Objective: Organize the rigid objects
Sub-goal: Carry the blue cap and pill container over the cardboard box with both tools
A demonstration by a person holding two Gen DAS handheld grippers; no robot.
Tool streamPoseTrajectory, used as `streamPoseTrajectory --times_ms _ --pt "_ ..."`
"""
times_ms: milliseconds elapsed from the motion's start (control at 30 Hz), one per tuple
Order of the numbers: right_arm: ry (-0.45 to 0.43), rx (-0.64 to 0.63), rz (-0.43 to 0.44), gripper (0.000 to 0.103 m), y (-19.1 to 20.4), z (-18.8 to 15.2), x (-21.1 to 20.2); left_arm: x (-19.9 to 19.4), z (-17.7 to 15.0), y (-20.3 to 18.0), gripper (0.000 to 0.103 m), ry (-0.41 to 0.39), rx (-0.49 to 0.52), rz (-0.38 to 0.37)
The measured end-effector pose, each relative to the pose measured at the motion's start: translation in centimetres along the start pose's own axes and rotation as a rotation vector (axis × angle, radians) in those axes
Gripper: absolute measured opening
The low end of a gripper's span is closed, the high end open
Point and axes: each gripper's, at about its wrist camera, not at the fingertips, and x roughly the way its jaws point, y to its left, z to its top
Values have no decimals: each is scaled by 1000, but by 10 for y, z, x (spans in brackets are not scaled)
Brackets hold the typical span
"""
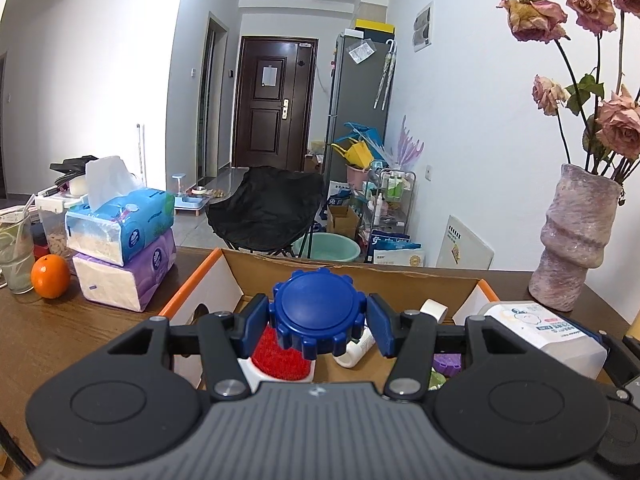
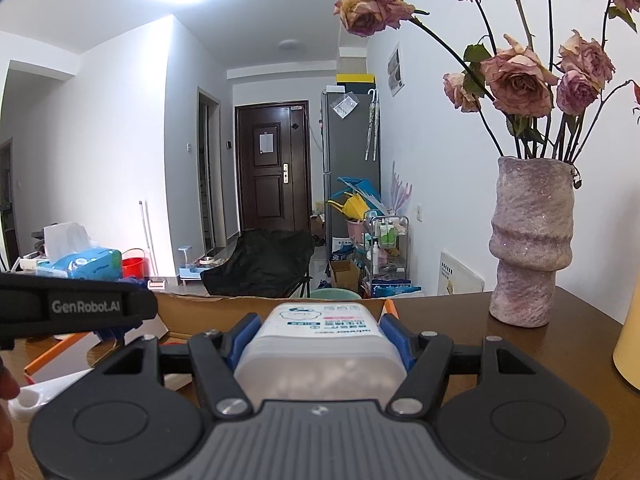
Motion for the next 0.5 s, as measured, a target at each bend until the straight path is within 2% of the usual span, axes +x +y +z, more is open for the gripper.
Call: streamPoseTrajectory --times_ms 500 --pt "10 -19 16 65 3 5 31 23 7 1 55 16 26 27"
